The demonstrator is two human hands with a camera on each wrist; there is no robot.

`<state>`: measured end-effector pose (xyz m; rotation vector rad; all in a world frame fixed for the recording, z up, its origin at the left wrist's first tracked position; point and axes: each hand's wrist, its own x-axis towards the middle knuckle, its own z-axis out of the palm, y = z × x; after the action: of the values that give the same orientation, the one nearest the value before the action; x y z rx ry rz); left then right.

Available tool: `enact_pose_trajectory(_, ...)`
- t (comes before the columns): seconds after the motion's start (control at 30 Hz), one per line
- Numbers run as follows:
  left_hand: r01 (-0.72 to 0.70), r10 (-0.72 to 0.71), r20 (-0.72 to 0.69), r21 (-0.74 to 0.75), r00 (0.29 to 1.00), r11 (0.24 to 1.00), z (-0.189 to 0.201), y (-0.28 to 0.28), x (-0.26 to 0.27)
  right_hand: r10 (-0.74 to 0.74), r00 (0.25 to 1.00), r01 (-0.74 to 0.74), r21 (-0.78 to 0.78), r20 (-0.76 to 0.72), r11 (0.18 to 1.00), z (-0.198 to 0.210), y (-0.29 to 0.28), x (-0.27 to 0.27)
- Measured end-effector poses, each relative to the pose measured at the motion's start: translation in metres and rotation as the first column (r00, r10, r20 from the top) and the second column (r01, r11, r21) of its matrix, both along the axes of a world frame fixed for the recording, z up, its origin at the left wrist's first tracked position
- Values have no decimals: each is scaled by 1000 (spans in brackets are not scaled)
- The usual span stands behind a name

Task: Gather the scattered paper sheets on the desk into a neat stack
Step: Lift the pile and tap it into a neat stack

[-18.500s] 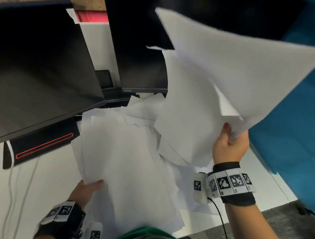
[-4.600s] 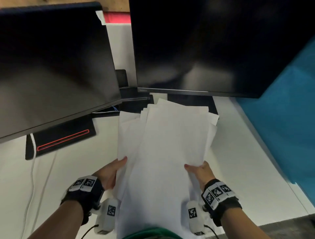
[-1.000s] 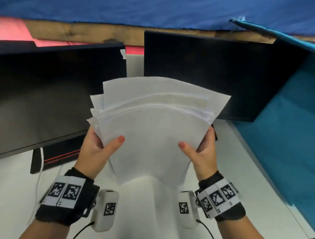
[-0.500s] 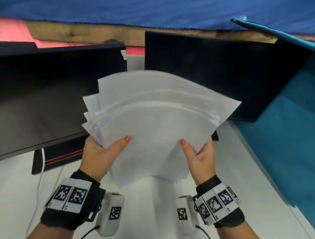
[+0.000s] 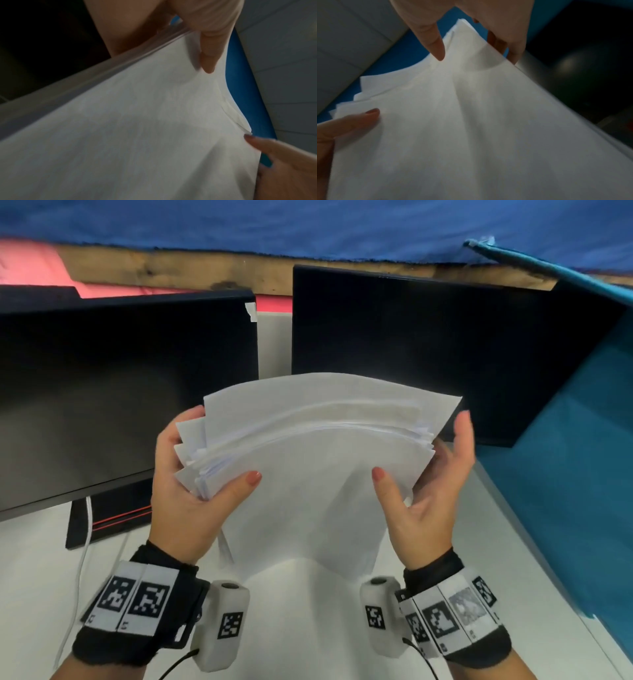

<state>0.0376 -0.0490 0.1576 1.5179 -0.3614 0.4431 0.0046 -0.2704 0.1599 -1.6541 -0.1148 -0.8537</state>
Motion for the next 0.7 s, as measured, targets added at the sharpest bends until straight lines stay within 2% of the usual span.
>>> enact_pose_trajectory(0.1,-14,15,-9,43,1000,999,3,0,1,-91,987,124,-272,133,954,29,5,1)
enact_pose_trajectory(0.17,12,-8,-39,80,999,997,1,1,3,-198,958,275,-469,207,839,45,9,2)
enact_pose_trajectory(0.23,36,-31,-55,83,998,996,-5,5,5,-260,935,354,-602,241,715,55,14,5)
enact_pose_trajectory(0.3,61,-57,-74,57,996,996,-9,8,7,-268,943,328,-689,198,647,60,21,8)
enact_pose_trajectory(0.43,78,-74,-108,34,991,996,-9,7,7,-226,973,166,-837,51,522,55,34,15)
enact_pose_trajectory(0.5,66,-61,-93,54,994,996,-6,5,5,-204,979,111,-860,8,498,50,38,17)
enact_pose_trajectory(0.63,60,-55,-58,98,997,993,-1,4,3,-200,980,101,-824,-15,558,46,41,15)
enact_pose_trajectory(0.7,58,-52,-60,101,997,993,-4,5,4,-217,976,103,-845,-15,524,45,42,14)
